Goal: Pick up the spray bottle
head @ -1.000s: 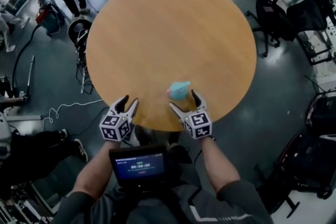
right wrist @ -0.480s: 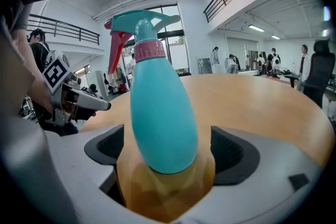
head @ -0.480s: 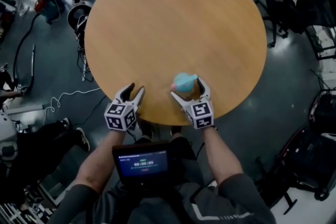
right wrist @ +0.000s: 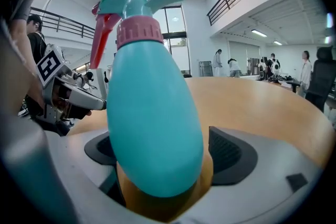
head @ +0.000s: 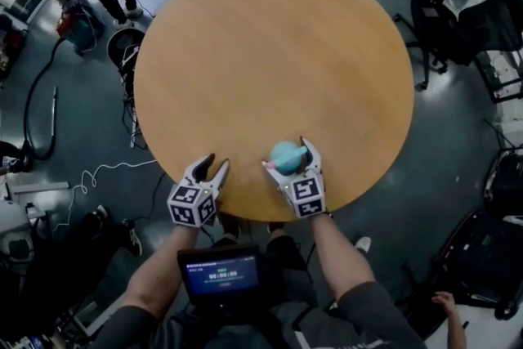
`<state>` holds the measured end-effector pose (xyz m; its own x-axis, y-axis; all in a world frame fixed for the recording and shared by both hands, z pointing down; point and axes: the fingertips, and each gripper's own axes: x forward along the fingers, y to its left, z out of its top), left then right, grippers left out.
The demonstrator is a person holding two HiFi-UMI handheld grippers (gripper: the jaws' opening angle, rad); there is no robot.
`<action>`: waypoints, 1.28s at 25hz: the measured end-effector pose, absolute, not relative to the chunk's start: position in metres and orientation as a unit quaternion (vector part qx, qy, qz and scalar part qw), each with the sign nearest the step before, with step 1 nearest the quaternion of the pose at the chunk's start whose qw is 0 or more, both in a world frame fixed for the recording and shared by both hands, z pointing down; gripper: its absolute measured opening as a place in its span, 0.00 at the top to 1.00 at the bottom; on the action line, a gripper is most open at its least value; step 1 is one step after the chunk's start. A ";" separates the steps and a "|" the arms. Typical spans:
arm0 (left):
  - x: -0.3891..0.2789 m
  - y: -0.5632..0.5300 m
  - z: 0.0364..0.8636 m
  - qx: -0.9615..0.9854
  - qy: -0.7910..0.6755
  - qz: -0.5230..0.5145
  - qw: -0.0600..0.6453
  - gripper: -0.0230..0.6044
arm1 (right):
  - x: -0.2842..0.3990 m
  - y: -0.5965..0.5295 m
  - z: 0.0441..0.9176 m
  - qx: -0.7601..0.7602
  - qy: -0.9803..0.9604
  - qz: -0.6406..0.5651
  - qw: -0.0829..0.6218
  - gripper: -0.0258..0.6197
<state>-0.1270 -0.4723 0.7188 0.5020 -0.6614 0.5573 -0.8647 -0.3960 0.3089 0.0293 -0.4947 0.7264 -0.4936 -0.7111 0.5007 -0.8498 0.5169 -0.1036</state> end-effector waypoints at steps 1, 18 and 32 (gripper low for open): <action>-0.127 -0.472 0.719 0.817 -0.467 0.174 0.290 0.67 | 0.028 -0.495 0.728 0.460 -0.847 0.171 0.205 0.17; -0.125 -0.489 0.665 0.836 -0.473 0.130 0.245 0.78 | 0.031 -0.494 0.699 0.451 -0.855 0.161 0.199 0.28; -0.134 -0.501 0.561 0.863 -0.470 0.051 0.175 0.92 | 0.031 -0.498 0.552 0.456 -0.871 0.127 0.131 0.28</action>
<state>-0.1338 -0.5009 0.5614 0.5521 -0.7945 0.2527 -0.8303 -0.4963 0.2537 0.0312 -0.4976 0.5520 -0.5498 -0.7612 0.3440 -0.8277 0.5519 -0.1018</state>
